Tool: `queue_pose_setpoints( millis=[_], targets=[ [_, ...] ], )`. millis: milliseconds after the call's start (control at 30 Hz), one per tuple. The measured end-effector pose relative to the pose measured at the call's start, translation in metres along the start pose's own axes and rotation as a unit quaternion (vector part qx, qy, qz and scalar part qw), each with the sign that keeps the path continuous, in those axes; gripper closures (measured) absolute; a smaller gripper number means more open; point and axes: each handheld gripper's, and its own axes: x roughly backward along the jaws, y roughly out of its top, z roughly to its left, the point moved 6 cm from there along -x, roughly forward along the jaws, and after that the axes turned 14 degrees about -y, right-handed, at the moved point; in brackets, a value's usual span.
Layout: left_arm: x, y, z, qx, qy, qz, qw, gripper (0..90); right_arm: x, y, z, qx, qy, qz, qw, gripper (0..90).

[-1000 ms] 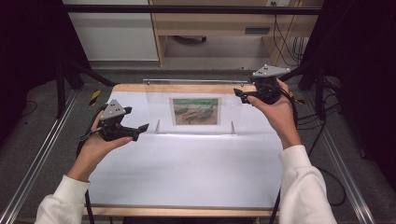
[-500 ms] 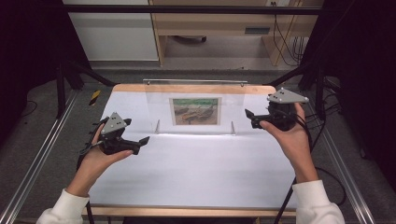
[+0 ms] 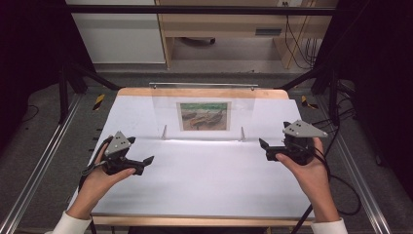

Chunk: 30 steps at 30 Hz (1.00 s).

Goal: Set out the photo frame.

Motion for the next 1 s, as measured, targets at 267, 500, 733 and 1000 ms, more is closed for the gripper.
queue_pose_setpoints(
  millis=[267, 500, 733, 1000],
  targets=[
    [-0.001, -0.013, -0.003, 0.010, -0.002, 0.009, 0.9999, 5.0, 0.006, -0.027, 0.008, -0.005, 0.004, 0.016, 0.9999, 6.5],
    [-0.003, -0.026, -0.006, 0.016, 0.003, 0.021, 0.9997, 5.1, 0.005, -0.054, 0.013, -0.011, 0.007, 0.040, 0.9991, 6.6],
    [-0.006, -0.043, -0.004, 0.026, 0.009, 0.030, 0.9992, 5.0, 0.000, -0.083, 0.017, -0.019, 0.010, 0.066, 0.9976, 6.8],
    [-0.006, -0.061, 0.002, 0.047, 0.017, 0.027, 0.9984, 4.9, -0.007, -0.110, 0.020, -0.035, 0.010, 0.080, 0.9961, 6.9]
  ],
)
